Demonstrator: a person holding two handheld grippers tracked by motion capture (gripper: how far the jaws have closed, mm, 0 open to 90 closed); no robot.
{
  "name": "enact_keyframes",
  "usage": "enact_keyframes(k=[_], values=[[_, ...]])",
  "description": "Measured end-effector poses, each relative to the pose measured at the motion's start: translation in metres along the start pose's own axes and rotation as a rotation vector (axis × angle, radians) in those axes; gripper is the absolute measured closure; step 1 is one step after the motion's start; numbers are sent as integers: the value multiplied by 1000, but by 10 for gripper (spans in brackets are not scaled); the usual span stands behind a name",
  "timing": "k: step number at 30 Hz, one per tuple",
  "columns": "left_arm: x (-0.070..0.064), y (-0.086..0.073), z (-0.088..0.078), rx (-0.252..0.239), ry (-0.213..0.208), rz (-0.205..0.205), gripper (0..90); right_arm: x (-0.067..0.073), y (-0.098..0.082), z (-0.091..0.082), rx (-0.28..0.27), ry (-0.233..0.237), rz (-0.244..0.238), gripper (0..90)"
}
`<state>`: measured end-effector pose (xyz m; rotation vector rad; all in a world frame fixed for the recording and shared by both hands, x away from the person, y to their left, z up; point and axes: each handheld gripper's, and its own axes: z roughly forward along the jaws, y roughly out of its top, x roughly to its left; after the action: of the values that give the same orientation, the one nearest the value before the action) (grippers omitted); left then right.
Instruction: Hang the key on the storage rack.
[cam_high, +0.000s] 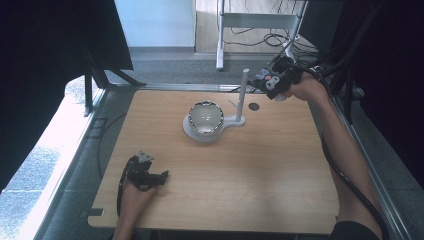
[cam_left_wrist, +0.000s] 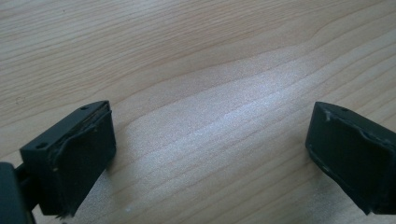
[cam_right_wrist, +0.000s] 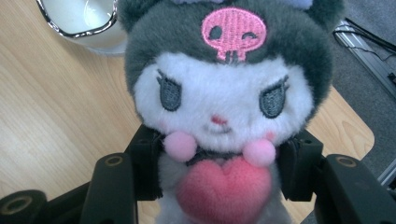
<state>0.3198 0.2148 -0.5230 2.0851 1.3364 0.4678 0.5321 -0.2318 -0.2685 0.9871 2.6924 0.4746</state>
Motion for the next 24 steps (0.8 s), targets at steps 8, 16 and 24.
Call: enact_keyframes(k=[8,16,24], values=[[0,0,0,1,-1,0,14,9,11,5,-6,6,-18,438],[0,0,0,-1,1,-1,14,22,11,17,-1,42,-44,437],[0,0,0,-2,2,2,14,31,7,46,33,89,-63,432]])
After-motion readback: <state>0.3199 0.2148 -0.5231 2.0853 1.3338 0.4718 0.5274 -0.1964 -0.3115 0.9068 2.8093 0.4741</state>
